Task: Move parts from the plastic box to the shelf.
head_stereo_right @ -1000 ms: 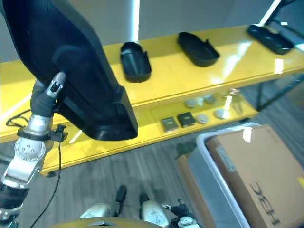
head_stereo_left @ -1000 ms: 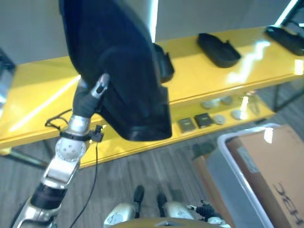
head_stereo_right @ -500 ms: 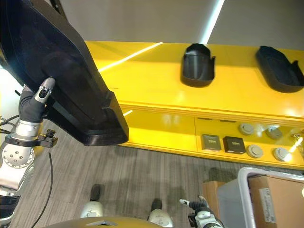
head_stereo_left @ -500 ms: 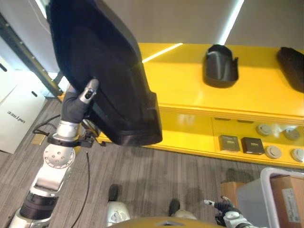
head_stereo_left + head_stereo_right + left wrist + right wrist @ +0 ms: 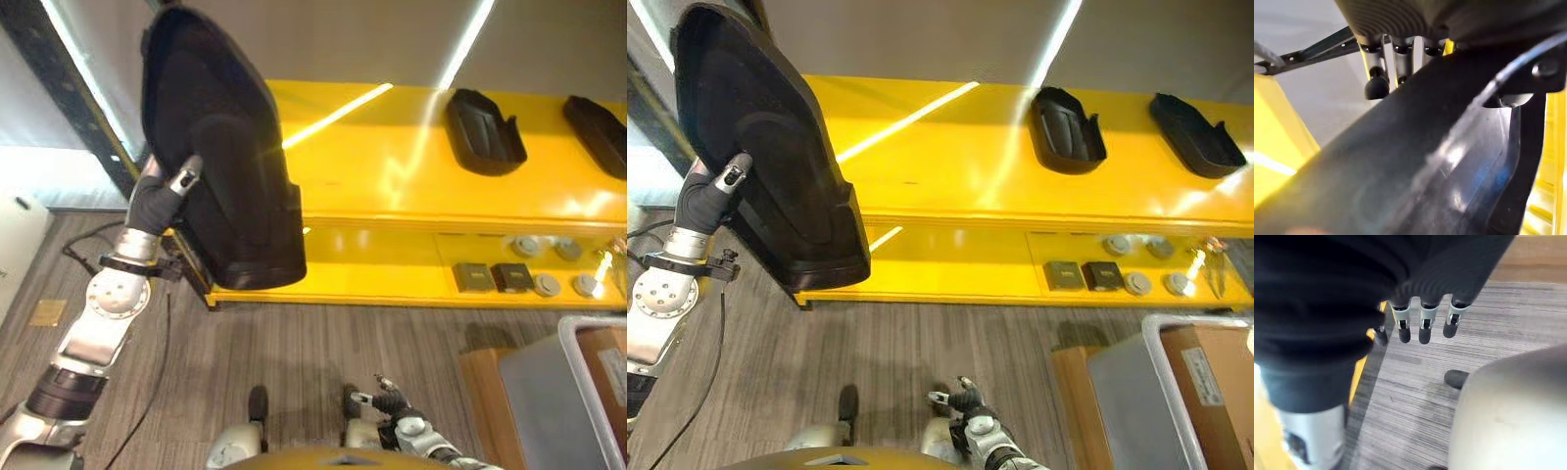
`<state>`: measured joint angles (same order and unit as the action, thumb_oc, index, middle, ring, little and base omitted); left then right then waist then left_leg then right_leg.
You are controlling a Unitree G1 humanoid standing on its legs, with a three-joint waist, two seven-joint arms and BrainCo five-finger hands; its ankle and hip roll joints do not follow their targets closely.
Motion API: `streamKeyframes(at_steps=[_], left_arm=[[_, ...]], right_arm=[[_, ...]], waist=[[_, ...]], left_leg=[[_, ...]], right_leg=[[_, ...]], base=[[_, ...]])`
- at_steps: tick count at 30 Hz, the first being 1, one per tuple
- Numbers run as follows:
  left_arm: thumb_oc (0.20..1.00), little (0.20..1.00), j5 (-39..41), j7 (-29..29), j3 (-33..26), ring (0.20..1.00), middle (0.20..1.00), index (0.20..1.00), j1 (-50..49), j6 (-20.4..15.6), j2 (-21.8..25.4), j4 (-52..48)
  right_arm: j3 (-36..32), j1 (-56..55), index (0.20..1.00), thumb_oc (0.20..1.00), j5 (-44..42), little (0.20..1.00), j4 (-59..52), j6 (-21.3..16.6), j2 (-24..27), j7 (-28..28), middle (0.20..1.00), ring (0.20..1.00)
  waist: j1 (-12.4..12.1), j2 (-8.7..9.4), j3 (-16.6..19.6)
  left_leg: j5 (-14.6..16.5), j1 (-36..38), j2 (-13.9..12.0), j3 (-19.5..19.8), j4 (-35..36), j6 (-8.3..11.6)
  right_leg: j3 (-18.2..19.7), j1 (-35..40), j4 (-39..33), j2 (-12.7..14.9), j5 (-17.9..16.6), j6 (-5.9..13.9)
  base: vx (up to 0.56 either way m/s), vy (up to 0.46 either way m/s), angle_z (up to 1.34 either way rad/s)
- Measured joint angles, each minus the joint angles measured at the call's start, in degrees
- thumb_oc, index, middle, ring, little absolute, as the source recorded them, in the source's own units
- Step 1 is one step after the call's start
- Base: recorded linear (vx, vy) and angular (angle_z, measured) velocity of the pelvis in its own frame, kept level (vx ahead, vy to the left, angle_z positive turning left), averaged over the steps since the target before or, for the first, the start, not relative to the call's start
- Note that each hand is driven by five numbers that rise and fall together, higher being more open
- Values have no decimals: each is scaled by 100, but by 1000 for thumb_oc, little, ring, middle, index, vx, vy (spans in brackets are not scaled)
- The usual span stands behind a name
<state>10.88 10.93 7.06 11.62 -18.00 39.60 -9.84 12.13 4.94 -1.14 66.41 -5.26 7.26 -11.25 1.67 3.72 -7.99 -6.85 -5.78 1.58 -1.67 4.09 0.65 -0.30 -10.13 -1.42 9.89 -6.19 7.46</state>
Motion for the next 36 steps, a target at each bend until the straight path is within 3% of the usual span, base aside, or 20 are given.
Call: streamKeyframes(at_steps=[3,6,9,10,14,15,19,26,31,36], left_arm=[[200,200,3,122,209,200,200,200,210,54,-73,456],[200,200,7,161,273,200,200,200,383,213,-245,867],[200,200,8,247,403,200,200,200,945,267,-130,1080],[200,200,33,301,566,200,200,200,1374,192,-107,1518],[200,200,339,381,1631,200,200,200,3483,474,492,3415],[200,200,467,377,1636,200,200,200,3647,476,454,3588],[200,200,1374,87,2940,200,200,200,5432,529,349,5568],[200,200,1782,-315,3135,200,200,200,6568,806,337,7246],[200,200,1753,-553,3130,200,200,200,6578,1023,338,7589],[200,200,1574,-560,3167,200,200,200,6580,990,564,7397]], right_arm=[[-102,1,1000,1000,-130,1000,143,-61,116,-3,1000,1000],[-184,-54,1000,1000,-108,1000,337,-50,534,15,1000,1000],[-360,-150,1000,1000,-150,1000,511,0,692,9,1000,1000],[-503,-229,1000,1000,-279,1000,551,-37,684,11,1000,1000],[-322,-240,1000,1000,-423,1000,747,39,689,90,1000,1000],[-240,-238,1000,1000,-422,1000,751,53,688,105,1000,1000],[112,-1,1000,1000,-526,1000,867,53,679,256,1000,1000],[317,473,1000,1000,-805,1000,609,25,778,264,1000,1000],[332,523,1000,1000,-949,1000,606,-25,788,328,1000,1000],[338,588,1000,1000,-1002,1000,616,-77,788,341,1000,1000]], waist=[[35,7,-8],[135,-316,-159],[208,-406,-203],[216,-419,-196],[447,-412,-213],[520,-434,-226],[720,-498,-268],[813,-756,-637],[787,-724,-897],[769,-653,-1001]], left_leg=[[19,-5,-57,8,-17,132],[22,84,-277,39,42,217],[4,-52,-401,104,42,265],[-4,-114,-445,97,40,280],[-56,-409,-524,23,42,350],[-57,-415,-525,19,42,351],[-86,-655,-535,3,41,371],[-131,-1036,-530,-101,41,399],[-124,-1041,-579,-112,42,407],[-131,-1142,-592,-77,42,416]], right_leg=[[-51,118,-304,-52,-427,63],[-166,222,-373,-260,-398,-32],[-218,103,-373,-395,-386,-110],[-222,50,-372,-432,-391,-121],[-190,-299,-372,-505,-428,-177],[-186,-308,-372,-506,-448,-200],[-156,-558,-369,-525,-485,-221],[-35,-1004,-333,-540,-588,-245],[-34,-1007,-332,-587,-597,-262],[-46,-1100,-332,-600,-605,-272]], base=[[132,-70,-12],[27,-39,4],[30,-44,6],[34,-45,-7],[10,-32,-11],[-5,-24,-11],[-7,-9,-4],[8,-9,-7],[5,-4,-2],[1,-3,1]])
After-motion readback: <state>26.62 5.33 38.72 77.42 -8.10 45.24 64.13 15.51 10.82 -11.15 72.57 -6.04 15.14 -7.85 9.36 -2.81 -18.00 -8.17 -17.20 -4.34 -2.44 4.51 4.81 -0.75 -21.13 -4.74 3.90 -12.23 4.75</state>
